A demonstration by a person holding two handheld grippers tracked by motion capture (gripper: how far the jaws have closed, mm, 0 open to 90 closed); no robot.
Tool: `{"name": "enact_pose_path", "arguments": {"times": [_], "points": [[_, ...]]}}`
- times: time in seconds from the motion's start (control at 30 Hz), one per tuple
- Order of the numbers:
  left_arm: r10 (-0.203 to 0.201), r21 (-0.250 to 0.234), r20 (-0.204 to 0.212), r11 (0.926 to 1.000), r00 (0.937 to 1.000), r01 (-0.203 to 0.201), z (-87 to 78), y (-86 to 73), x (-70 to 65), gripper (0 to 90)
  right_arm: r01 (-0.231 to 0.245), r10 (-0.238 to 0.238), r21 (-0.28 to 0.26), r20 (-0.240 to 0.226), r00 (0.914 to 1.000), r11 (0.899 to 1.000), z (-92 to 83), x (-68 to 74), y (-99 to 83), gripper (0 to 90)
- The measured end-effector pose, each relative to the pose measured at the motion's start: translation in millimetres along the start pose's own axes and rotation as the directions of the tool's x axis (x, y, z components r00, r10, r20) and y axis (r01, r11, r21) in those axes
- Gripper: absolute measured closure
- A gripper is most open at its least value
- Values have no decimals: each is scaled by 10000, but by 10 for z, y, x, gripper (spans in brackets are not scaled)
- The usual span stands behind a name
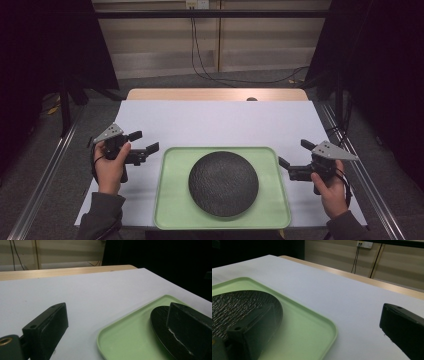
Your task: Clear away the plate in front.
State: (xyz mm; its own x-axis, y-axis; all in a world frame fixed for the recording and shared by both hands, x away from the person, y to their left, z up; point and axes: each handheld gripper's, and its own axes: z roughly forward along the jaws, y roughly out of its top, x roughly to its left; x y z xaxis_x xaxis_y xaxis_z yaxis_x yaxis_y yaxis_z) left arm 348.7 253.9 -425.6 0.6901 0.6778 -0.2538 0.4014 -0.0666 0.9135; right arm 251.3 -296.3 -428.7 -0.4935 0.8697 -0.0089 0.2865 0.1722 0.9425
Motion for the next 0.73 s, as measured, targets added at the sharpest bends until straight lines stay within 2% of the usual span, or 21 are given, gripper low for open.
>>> {"name": "enact_pose_path", "arguments": {"times": [0.3,0.33,0.37,0.4,0.47,0.73], "points": [[-4,-39,-196,10000,9998,3,-80,0,62,35,-9,9,57,6,10000,10000,6,-3,-7,0],[128,29,-236,9999,9996,-128,-88,0,73,35,-16,16,74,38,10000,10000,6,-3,-8,0],[41,-44,-116,10000,9999,-42,-88,-4,77,35,-47,46,84,42,10000,10000,7,-2,-8,0],[109,16,-262,9999,9996,-109,-100,-5,87,35,-43,43,104,20,10000,9999,6,-3,-8,0],[19,-80,-277,10000,9996,-21,-109,-10,98,35,-13,13,96,8,10000,10000,9,-3,-9,0],[74,59,-276,10000,9996,-72,-112,-25,112,35,-46,45,275,55,10000,9996,37,-6,-22,0]]}}
